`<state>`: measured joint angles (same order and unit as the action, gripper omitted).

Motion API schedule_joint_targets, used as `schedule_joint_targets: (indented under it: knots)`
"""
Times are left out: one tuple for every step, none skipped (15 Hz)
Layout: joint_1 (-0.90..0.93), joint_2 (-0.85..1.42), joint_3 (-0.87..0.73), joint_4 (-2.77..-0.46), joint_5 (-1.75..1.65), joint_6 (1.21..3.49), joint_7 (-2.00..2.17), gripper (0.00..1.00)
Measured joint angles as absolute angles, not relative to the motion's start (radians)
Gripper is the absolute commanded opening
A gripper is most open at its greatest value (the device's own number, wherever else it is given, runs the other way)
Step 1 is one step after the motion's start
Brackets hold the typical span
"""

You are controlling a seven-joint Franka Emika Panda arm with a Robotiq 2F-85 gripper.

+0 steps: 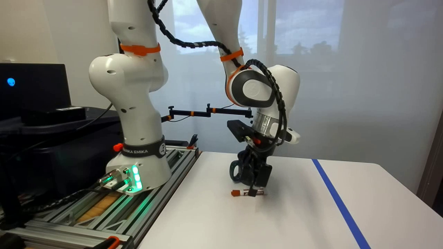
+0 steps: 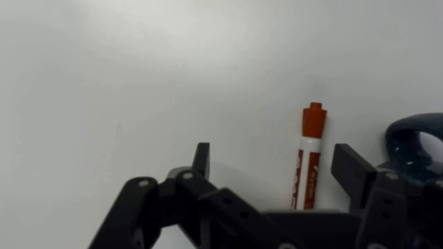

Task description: Remove the red marker from the dark green mug.

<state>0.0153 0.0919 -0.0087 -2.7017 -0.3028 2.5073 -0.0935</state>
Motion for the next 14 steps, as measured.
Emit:
schedule_joint_targets:
  knots:
    - [0.016,0.078,-0.004,-2.693,-0.303,2.486,-0.094,1.00]
    - [0.018,0.061,0.002,-2.685,-0.302,2.458,-0.093,1.00]
    - [0.022,0.042,0.008,-2.675,-0.302,2.426,-0.092,1.00]
    - [0.026,0.021,0.015,-2.666,-0.300,2.390,-0.091,1.00]
    - [0.030,-0.001,0.023,-2.655,-0.298,2.354,-0.087,0.99]
    - [0.035,-0.023,0.031,-2.644,-0.292,2.314,-0.082,1.00]
    - [0.040,-0.047,0.038,-2.633,-0.284,2.274,-0.076,1.00]
    - [0.044,-0.069,0.047,-2.620,-0.275,2.235,-0.067,1.00]
    - [0.049,-0.092,0.054,-2.608,-0.261,2.200,-0.059,1.00]
    - [0.054,-0.112,0.060,-2.596,-0.250,2.171,-0.048,1.00]
    - [0.058,-0.130,0.066,-2.585,-0.245,2.148,-0.032,1.00]
    - [0.061,-0.148,0.072,-2.575,-0.244,2.127,-0.008,1.00]
    - [0.063,-0.163,0.078,-2.567,-0.244,2.113,0.015,1.00]
    - [0.064,-0.175,0.084,-2.562,-0.244,2.107,0.039,1.00]
